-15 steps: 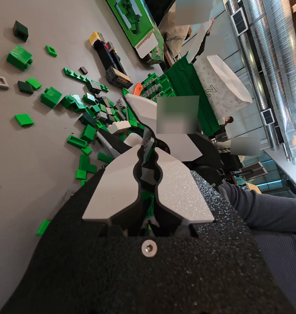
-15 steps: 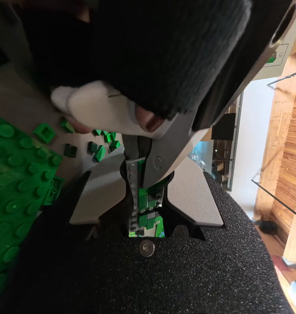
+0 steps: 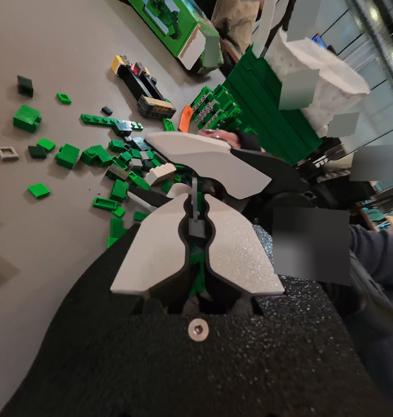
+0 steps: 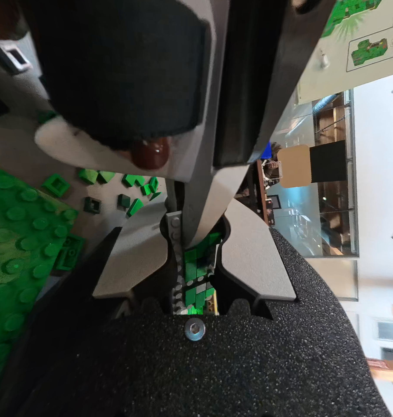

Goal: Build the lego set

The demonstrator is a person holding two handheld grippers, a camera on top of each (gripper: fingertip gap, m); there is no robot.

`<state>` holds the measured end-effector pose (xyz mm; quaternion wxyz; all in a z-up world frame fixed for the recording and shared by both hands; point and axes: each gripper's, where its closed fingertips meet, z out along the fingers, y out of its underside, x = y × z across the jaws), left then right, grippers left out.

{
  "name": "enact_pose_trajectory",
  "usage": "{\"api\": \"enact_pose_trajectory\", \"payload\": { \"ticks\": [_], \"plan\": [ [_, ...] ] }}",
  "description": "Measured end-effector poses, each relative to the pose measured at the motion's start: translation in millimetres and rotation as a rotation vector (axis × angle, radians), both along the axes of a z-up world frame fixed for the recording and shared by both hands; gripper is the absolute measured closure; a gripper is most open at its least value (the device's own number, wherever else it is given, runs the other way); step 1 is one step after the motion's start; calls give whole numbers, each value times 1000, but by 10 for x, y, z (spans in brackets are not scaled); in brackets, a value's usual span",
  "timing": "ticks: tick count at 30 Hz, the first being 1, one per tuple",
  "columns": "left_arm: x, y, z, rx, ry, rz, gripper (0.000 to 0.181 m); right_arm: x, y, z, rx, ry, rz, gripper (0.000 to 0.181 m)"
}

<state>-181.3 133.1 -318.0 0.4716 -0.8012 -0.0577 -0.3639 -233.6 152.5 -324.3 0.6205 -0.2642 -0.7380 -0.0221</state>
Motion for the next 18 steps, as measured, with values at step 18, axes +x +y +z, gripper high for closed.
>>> {"api": "enact_pose_trajectory", "payload": {
  "ticks": [18],
  "plan": [
    [-29, -40, 14, -33, -161, 10, 175, -20, -19, 7, 84, -5, -2, 144]
  ]
}}
